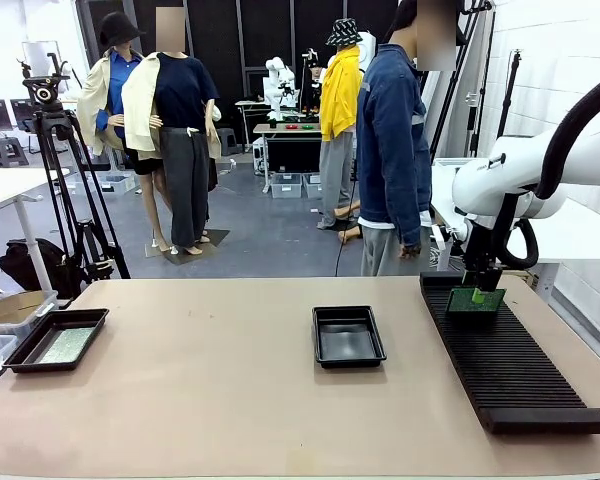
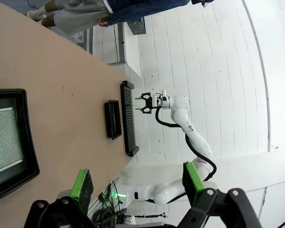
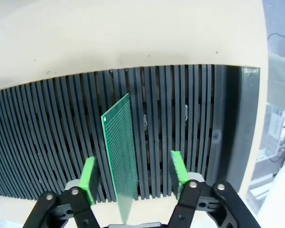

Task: Inspect and transfer BCBs to ESD trays.
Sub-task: Pick up the Blank PCB from the PCB Rack and place it in the right ESD tray.

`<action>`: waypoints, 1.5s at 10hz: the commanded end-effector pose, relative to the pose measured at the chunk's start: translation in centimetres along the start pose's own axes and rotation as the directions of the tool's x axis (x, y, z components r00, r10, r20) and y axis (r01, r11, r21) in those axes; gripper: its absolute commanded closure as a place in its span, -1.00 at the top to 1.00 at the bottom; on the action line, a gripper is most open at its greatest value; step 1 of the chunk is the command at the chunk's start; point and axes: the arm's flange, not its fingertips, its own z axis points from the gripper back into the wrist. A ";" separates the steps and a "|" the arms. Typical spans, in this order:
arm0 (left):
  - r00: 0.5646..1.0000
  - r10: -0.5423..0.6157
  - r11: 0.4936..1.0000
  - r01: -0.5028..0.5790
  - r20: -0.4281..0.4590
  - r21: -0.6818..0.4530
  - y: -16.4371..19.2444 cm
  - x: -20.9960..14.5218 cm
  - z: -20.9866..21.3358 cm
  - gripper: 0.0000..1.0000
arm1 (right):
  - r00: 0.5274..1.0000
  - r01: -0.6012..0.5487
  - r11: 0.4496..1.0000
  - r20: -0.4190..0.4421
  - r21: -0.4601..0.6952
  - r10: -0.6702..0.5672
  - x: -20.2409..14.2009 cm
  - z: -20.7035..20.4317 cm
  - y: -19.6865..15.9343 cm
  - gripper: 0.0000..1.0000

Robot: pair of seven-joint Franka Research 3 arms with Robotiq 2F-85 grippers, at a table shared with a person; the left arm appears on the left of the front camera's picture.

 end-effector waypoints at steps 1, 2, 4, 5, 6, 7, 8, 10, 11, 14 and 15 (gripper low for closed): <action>1.000 0.000 1.000 0.000 0.008 0.017 -0.2 -0.3 -0.2 1.00 | 1.000 0.010 1.000 0.001 0.014 -0.010 0.0 -0.1 -0.5 0.32; 1.000 0.000 1.000 0.000 0.008 0.017 -0.2 -0.3 -0.2 1.00 | 1.000 0.009 1.000 0.003 0.016 -0.009 0.0 -0.1 -0.5 0.23; 1.000 0.000 1.000 0.000 0.008 0.017 -0.2 -0.3 -0.2 1.00 | 1.000 0.010 1.000 0.003 0.015 -0.010 -0.2 -0.1 -0.4 0.06; 1.000 0.000 1.000 0.000 0.008 0.017 -0.2 -0.3 -0.2 1.00 | 1.000 0.009 1.000 0.001 0.016 -0.009 -0.3 -0.2 -0.4 -0.03; 1.000 0.000 1.000 0.000 0.008 0.017 -0.2 -0.3 -0.2 1.00 | 1.000 0.008 1.000 -0.001 0.015 -0.008 -0.3 -0.2 -0.5 -0.11; 1.000 0.000 1.000 0.000 0.008 0.017 -0.2 -0.3 -0.2 1.00 | 1.000 0.008 1.000 -0.006 0.016 -0.008 -0.3 -0.2 -0.6 -0.20; 1.000 0.000 1.000 0.000 0.008 0.017 -0.2 -0.3 -0.2 1.00 | 1.000 0.010 1.000 -0.009 0.018 -0.010 -0.3 -0.2 -0.7 -0.29; 1.000 0.000 1.000 0.000 0.008 0.017 -0.2 -0.3 -0.2 1.00 | 1.000 0.011 1.000 -0.011 0.023 -0.010 -0.4 -0.2 -0.9 -0.46; 1.000 0.000 1.000 0.000 0.008 0.017 -0.2 -0.3 -0.2 1.00 | 1.000 0.010 1.000 -0.013 0.022 -0.010 -0.4 -0.2 -0.9 -0.55; 1.000 0.000 1.000 0.000 0.008 0.017 -0.2 -0.3 -0.2 1.00 | 1.000 0.010 1.000 -0.015 0.025 -0.009 -0.4 -0.1 -1.0 -0.83; 1.000 0.000 1.000 0.000 0.008 0.017 -0.2 -0.3 -0.2 1.00 | 1.000 0.008 1.000 -0.013 0.028 -0.007 -0.4 -0.1 -1.1 -0.94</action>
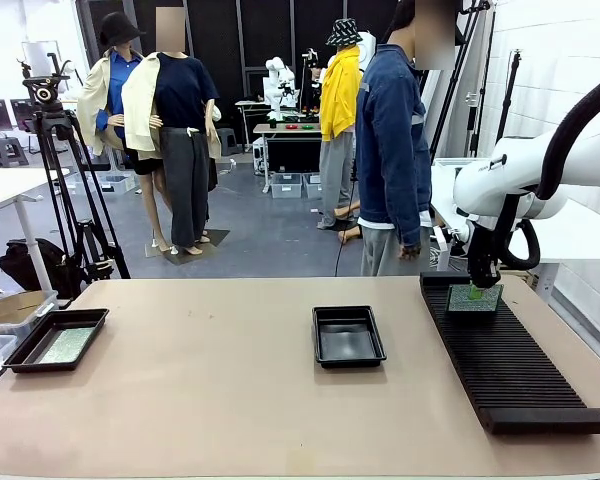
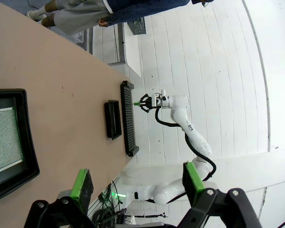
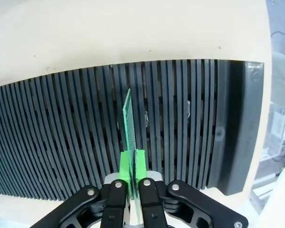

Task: Inspect and transfer BCBs to ESD trays.
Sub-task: Pick up the Blank PCB from the PCB Rack and place it in the right ESD tray.

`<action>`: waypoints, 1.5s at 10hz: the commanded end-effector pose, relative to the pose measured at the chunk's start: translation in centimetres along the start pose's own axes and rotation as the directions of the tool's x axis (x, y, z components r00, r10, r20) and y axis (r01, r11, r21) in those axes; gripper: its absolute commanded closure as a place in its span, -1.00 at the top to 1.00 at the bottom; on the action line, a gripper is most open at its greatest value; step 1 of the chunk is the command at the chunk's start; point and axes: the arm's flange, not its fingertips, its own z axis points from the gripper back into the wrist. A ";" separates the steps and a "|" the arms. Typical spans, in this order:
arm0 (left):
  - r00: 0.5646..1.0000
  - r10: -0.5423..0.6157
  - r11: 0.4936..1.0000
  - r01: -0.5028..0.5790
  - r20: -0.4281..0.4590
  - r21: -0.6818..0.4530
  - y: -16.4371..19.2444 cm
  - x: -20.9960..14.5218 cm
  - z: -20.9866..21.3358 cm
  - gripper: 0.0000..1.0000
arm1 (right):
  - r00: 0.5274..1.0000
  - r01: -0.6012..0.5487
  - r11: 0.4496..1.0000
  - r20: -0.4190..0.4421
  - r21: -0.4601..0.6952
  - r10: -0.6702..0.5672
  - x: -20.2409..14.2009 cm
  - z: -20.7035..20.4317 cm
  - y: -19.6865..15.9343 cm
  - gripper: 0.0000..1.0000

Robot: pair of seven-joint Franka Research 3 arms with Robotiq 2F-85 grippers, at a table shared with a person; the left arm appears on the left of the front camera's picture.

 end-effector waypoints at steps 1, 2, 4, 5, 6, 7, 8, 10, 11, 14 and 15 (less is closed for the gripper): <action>1.000 0.000 1.000 0.000 0.008 0.017 -0.2 -0.3 -0.2 1.00 | 1.000 0.001 1.000 -0.011 0.018 -0.001 0.0 0.1 -0.9 -1.00; 1.000 0.000 1.000 0.000 0.008 0.017 -0.2 -0.3 -0.2 1.00 | 1.000 0.001 1.000 -0.013 0.022 -0.001 0.0 0.1 -1.0 -1.00; 1.000 0.000 1.000 0.000 0.008 0.017 -0.2 -0.3 -0.2 1.00 | 1.000 -0.003 1.000 -0.015 0.030 0.004 0.1 0.1 -1.0 -1.00; 1.000 0.000 1.000 0.000 0.008 0.017 -0.2 -0.3 -0.2 1.00 | 1.000 -0.004 0.999 -0.017 0.037 0.004 0.1 0.1 -1.1 -1.00; 1.000 0.000 1.000 0.000 0.008 0.017 -0.2 -0.3 -0.2 1.00 | 1.000 -0.004 0.999 -0.010 0.048 0.004 0.1 0.3 -1.0 -1.00; 1.000 0.000 1.000 0.000 0.008 0.017 -0.2 -0.3 -0.2 1.00 | 1.000 0.000 0.998 0.012 0.067 -0.001 0.3 1.2 -0.9 -1.00; 1.000 0.000 1.000 0.000 0.008 0.017 -0.2 -0.3 -0.2 1.00 | 1.000 -0.016 0.997 0.011 0.076 0.015 0.4 2.7 -0.5 -1.00; 1.000 0.000 1.000 0.000 0.008 0.017 -0.2 -0.3 -0.2 1.00 | 1.000 -0.005 0.998 -0.023 0.064 0.006 1.2 5.3 0.6 -1.00; 1.000 0.000 1.000 0.000 0.008 0.017 -0.2 -0.3 -0.2 1.00 | 1.000 0.013 0.998 -0.017 0.060 -0.012 1.8 6.5 1.3 -1.00; 1.000 0.000 1.000 0.000 0.008 0.017 -0.2 -0.3 -0.2 1.00 | 0.993 0.113 0.993 0.014 0.039 -0.113 3.4 9.7 4.5 -1.00; 1.000 0.000 1.000 0.000 0.008 0.017 -0.2 -0.3 -0.2 1.00 | 0.988 0.155 0.988 0.015 0.021 -0.155 3.9 10.4 5.5 -1.00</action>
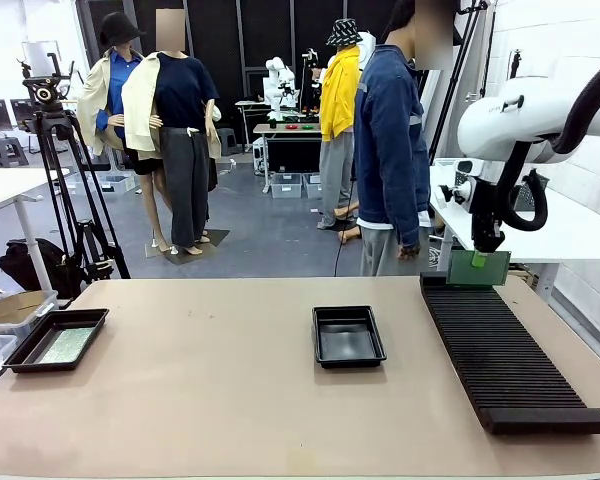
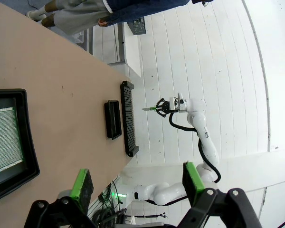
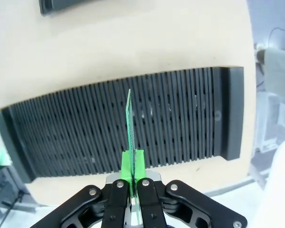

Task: Inspect and transfer BCBs to ESD trays.
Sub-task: Pick up the Blank PCB from the PCB Rack and place it in the right ESD tray.

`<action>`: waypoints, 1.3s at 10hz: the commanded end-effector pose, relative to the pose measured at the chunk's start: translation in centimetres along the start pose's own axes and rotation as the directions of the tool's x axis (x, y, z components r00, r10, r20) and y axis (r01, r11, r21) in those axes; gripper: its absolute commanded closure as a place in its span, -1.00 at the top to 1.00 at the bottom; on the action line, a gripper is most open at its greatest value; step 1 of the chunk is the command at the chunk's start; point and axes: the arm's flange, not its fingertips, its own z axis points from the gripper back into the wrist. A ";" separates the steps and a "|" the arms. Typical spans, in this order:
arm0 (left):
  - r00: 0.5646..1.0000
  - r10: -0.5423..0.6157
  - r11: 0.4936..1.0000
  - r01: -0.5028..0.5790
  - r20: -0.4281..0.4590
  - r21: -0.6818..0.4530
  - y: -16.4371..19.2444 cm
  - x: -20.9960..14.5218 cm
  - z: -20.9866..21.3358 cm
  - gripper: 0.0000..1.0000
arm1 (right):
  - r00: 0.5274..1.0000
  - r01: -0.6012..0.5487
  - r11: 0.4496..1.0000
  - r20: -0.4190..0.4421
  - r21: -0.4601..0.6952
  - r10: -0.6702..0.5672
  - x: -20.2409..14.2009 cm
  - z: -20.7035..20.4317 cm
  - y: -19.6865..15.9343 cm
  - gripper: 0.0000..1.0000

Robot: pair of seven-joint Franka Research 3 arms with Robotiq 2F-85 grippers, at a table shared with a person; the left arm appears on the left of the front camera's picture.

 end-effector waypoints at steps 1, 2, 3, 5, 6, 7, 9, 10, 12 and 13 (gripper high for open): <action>1.000 0.000 1.000 0.000 0.008 0.017 -0.2 -0.3 -0.2 1.00 | 0.995 0.096 0.995 0.027 -0.024 -0.096 1.0 0.2 2.7 -1.00; 1.000 0.000 1.000 0.000 0.008 0.017 -0.2 -0.3 -0.2 1.00 | 0.990 0.140 0.990 0.037 -0.027 -0.139 1.4 0.6 3.6 -1.00; 1.000 0.000 1.000 0.000 0.008 0.017 -0.2 -0.3 -0.2 1.00 | 0.980 0.194 0.981 0.040 -0.026 -0.193 1.9 0.9 4.5 -1.00; 1.000 0.000 1.000 0.000 0.008 0.017 -0.2 -0.3 -0.2 1.00 | 0.937 0.343 0.939 0.065 -0.002 -0.342 2.8 1.1 5.8 -1.00; 1.000 0.000 1.000 0.000 0.008 0.017 -0.2 -0.3 -0.2 1.00 | 0.899 0.430 0.902 0.077 0.023 -0.431 3.3 1.3 6.4 -1.00; 1.000 0.000 1.000 0.000 0.008 0.017 -0.2 -0.3 -0.2 1.00 | 0.861 0.499 0.864 0.078 0.062 -0.503 3.8 1.6 7.0 -1.00; 1.000 0.000 1.000 0.000 0.008 0.017 -0.2 -0.3 -0.2 1.00 | 0.740 0.652 0.748 0.112 0.122 -0.663 5.1 1.8 8.2 -1.00; 1.000 0.000 1.000 0.000 0.008 0.017 -0.2 -0.3 -0.2 1.00 | 0.653 0.731 0.666 0.132 0.151 -0.746 6.0 1.5 9.1 -1.00; 1.000 0.000 1.000 0.000 0.008 0.017 -0.2 -0.3 -0.2 1.00 | 0.502 0.832 0.521 0.143 0.190 -0.853 7.9 0.8 10.3 -1.00; 1.000 0.000 1.000 0.000 0.008 0.017 -0.2 -0.3 -0.2 1.00 | 0.447 0.866 0.462 0.119 0.193 -0.887 8.9 0.4 10.9 -1.00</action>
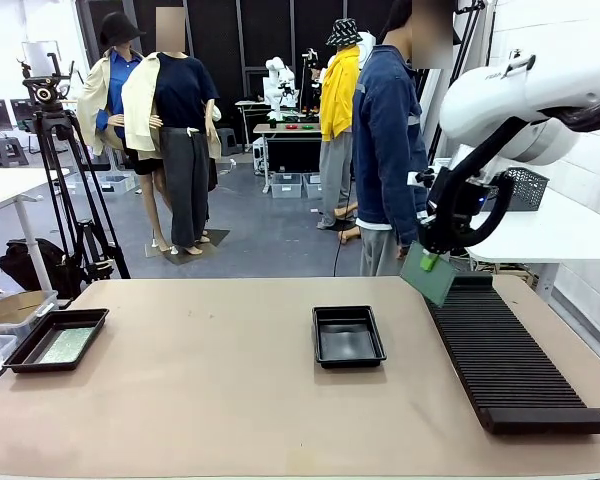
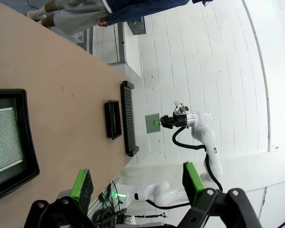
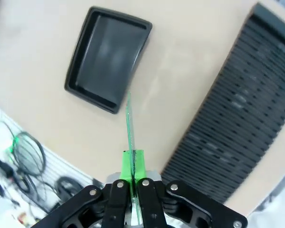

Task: Inspect and transfer BCBs to ESD trays.
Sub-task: Pick up the Blank PCB from the PCB Rack and place it in the right ESD tray.

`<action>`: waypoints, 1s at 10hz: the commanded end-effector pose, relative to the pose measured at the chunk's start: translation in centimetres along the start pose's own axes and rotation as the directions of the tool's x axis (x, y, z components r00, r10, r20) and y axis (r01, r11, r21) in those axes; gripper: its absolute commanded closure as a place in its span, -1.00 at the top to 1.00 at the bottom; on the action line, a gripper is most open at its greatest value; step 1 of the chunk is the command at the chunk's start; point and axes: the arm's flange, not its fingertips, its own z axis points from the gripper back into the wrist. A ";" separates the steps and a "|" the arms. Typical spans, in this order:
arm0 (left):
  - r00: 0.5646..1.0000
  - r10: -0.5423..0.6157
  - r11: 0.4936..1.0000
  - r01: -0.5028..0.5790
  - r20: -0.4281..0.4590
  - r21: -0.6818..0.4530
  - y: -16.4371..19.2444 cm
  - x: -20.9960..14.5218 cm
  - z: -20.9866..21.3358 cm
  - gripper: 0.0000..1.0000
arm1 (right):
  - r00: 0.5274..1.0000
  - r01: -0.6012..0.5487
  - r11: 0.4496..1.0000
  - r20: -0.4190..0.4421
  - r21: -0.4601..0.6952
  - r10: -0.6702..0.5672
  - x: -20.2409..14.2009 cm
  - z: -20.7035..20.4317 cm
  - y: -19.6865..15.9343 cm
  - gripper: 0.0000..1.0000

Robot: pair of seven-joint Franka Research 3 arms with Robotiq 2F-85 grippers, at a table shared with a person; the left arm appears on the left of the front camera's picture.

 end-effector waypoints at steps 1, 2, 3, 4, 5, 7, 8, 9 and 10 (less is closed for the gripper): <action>1.000 0.000 1.000 0.000 0.008 0.017 -0.2 -0.3 -0.2 1.00 | 0.988 0.147 0.989 0.039 -0.006 -0.146 -0.7 -1.9 2.6 -1.00; 1.000 0.000 1.000 0.000 0.008 0.017 -0.2 -0.3 -0.2 1.00 | 0.979 0.196 0.981 0.054 0.001 -0.196 -0.7 -2.6 3.5 -1.00; 1.000 0.000 1.000 0.000 0.008 0.017 -0.2 -0.3 -0.2 1.00 | 0.971 0.230 0.973 0.059 0.016 -0.231 -0.7 -3.4 4.4 -1.00; 1.000 0.000 1.000 0.000 0.008 0.017 -0.2 -0.3 -0.2 1.00 | 0.963 0.265 0.964 0.051 0.024 -0.266 -0.6 -4.1 5.2 -1.00; 1.000 0.000 1.000 0.000 0.008 0.017 -0.2 -0.3 -0.2 1.00 | 0.952 0.302 0.953 0.042 0.031 -0.303 -0.4 -4.9 6.0 -1.00; 1.000 0.000 1.000 0.000 0.008 0.017 -0.2 -0.3 -0.2 1.00 | 0.926 0.366 0.927 0.065 0.075 -0.371 0.4 -6.0 7.0 -1.00; 1.000 0.000 1.000 0.000 0.008 0.017 -0.2 -0.3 -0.2 1.00 | 0.914 0.388 0.916 0.085 0.105 -0.397 0.9 -6.3 7.3 -1.00; 1.000 0.000 1.000 0.000 0.008 0.017 -0.2 -0.3 -0.2 1.00 | 0.904 0.406 0.906 0.096 0.120 -0.417 1.2 -7.0 7.8 -1.00; 1.000 0.000 1.000 0.000 0.008 0.017 -0.2 -0.3 -0.2 1.00 | 0.894 0.426 0.897 0.099 0.118 -0.437 1.6 -7.6 8.3 -1.00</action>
